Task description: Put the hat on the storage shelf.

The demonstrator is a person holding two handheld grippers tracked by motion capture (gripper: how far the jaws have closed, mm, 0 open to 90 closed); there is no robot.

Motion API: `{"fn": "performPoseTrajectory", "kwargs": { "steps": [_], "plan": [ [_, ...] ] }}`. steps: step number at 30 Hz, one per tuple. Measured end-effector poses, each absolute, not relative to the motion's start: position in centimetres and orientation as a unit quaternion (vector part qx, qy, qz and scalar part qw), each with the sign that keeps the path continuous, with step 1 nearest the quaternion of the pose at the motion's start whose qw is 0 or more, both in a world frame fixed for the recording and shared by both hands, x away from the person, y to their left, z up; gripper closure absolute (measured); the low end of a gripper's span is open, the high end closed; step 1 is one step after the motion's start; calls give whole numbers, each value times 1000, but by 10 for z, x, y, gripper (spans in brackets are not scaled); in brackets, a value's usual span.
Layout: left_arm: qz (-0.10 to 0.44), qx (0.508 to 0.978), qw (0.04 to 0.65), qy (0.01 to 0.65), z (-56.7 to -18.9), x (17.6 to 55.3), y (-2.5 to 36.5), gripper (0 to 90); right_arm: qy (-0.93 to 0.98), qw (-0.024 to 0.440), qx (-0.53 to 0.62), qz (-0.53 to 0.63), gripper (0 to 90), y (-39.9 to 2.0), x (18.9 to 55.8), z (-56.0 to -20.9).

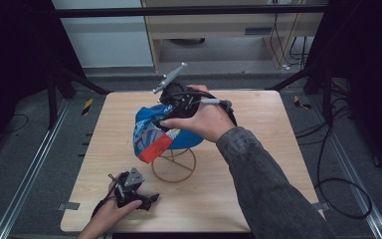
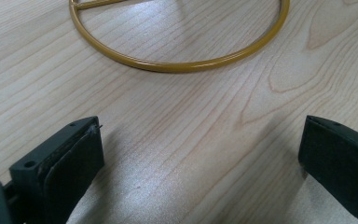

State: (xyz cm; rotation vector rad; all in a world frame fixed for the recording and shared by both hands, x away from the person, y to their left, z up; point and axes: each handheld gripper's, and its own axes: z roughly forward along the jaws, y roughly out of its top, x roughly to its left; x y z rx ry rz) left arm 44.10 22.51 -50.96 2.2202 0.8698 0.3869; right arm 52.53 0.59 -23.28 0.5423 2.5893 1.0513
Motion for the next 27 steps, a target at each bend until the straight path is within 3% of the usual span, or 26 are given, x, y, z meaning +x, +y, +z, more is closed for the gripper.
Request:
{"fn": "performPoseTrajectory", "kwargs": {
  "steps": [8,27],
  "plan": [
    [149,859,355,336,-510,441,225,0,885,166,205,383,84,-3,522,-234],
    [151,859,355,337,-510,441,225,0,865,174,221,415,50,-51,506,-237]
  ]
}}
